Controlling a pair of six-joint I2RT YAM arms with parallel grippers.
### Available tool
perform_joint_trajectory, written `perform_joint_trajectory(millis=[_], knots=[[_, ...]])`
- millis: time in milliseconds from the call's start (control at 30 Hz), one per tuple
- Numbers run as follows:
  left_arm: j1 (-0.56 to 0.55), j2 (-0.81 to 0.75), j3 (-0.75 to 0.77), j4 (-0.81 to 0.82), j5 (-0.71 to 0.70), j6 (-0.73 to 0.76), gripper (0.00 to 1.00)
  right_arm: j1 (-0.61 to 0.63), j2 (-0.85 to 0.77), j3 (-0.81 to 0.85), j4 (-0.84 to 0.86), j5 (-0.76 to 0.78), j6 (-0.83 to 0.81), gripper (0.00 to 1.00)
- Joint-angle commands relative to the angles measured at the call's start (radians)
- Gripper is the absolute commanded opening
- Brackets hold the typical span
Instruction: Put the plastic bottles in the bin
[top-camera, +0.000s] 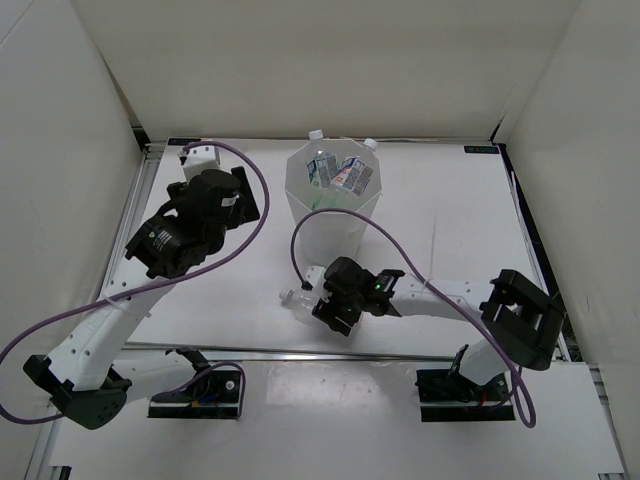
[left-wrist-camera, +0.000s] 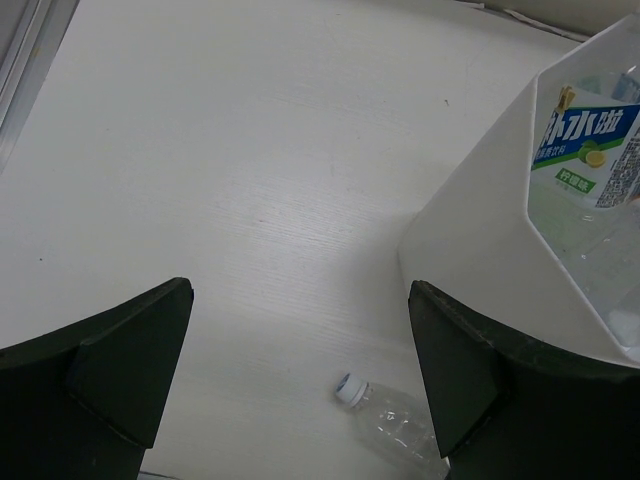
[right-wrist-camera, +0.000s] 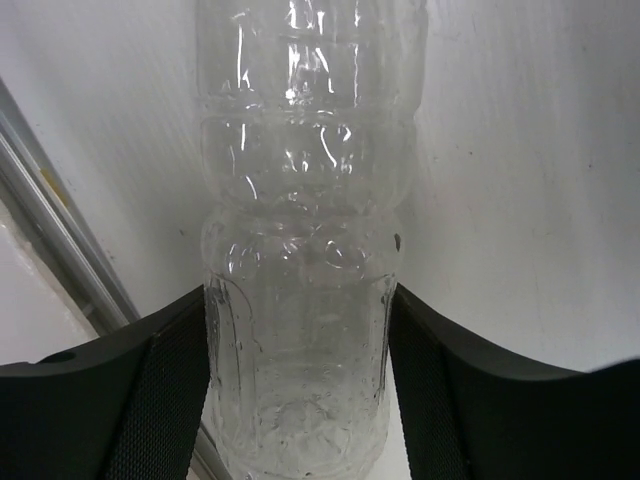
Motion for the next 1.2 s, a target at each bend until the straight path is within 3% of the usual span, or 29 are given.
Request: perform_joint_trajectory(millis=[0, 100, 200, 367, 533, 767, 900, 1167], knots=[[0.004, -0.005, 0.013, -0.008, 0.003, 0.016, 1.00, 0.005, 0.010, 0.067, -0.039, -0.036, 0.011, 0.67], [0.004, -0.005, 0.013, -0.008, 0.003, 0.016, 1.00, 0.005, 0.024, 0.148, -0.111, -0.036, 0.002, 0.53], [0.004, -0.005, -0.005, 0.001, 0.003, 0.016, 1.00, 0.005, 0.038, 0.220, -0.174, -0.025, 0.011, 0.47], [0.004, -0.005, -0.014, 0.020, 0.003, 0.016, 1.00, 0.014, -0.001, 0.306, -0.253, -0.013, 0.002, 0.44], [0.004, 0.005, -0.005, 0.029, -0.044, 0.027, 1.00, 0.098, -0.056, 0.463, -0.346, 0.030, 0.002, 0.44], [0.022, -0.055, -0.039, 0.020, -0.227, 0.018, 1.00, 0.152, -0.015, 0.892, -0.502, 0.243, -0.029, 0.46], [0.033, -0.084, -0.054, 0.058, -0.236, 0.018, 1.00, 0.080, 0.045, 1.112, -0.546, 0.374, -0.105, 0.41], [0.033, -0.094, -0.054, 0.021, -0.236, -0.004, 1.00, -0.207, 0.136, 1.261, -0.486, 0.280, -0.061, 0.41]])
